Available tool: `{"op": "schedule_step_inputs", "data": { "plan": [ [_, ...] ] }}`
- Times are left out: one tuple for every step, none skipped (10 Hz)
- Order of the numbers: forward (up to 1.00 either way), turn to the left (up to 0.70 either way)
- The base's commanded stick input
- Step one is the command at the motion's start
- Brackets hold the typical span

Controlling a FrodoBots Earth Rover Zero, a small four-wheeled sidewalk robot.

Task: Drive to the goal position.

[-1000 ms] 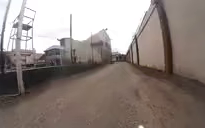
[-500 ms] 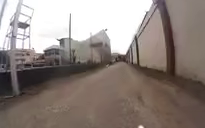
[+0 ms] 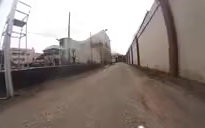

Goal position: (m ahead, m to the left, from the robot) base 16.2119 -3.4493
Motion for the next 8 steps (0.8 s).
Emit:
{"op": "schedule_step_inputs", "data": {
  "plan": [
    [0.30, 0.00],
    [0.30, 0.00],
    [0.30, 0.00],
    [0.30, 0.00],
    [0.30, 0.00],
    [0.30, 0.00],
    [0.30, 0.00],
    [0.30, 0.00]
  ]
}}
